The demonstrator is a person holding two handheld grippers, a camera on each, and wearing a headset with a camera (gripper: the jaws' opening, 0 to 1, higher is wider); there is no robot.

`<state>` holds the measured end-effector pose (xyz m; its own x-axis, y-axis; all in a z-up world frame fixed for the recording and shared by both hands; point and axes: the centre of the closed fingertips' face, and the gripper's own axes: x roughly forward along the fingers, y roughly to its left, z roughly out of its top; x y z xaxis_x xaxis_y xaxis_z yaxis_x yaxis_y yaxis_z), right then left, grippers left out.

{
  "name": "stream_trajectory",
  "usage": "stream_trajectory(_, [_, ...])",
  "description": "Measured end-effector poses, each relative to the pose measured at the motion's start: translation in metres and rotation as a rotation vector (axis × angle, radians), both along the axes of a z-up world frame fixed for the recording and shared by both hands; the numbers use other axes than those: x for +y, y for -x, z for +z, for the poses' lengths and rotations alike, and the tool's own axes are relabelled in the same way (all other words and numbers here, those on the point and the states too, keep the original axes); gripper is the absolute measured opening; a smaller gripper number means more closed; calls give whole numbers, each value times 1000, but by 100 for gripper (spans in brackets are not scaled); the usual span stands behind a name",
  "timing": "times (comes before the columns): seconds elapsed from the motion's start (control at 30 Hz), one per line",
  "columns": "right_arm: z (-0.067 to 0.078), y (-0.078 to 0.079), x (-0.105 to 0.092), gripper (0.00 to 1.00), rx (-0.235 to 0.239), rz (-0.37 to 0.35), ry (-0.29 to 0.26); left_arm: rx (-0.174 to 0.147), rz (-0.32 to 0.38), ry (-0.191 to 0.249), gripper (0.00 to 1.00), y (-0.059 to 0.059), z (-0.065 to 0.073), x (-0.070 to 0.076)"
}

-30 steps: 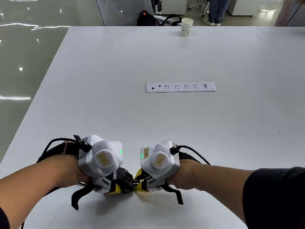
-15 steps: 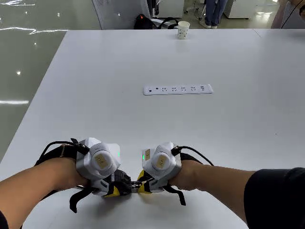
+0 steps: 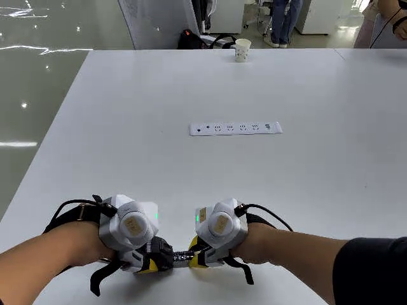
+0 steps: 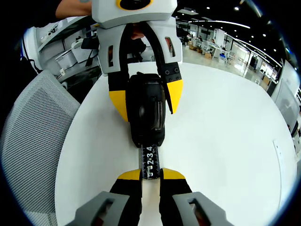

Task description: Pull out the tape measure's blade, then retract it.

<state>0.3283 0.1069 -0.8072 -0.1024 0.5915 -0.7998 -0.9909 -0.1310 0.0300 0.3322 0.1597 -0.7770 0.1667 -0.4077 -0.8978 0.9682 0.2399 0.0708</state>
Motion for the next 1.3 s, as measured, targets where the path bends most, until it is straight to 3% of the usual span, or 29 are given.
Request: stream_trajectory(1.3, [-1,-4,-26,9,-1,-16,29,-15,2,1,31,0,0,-1])
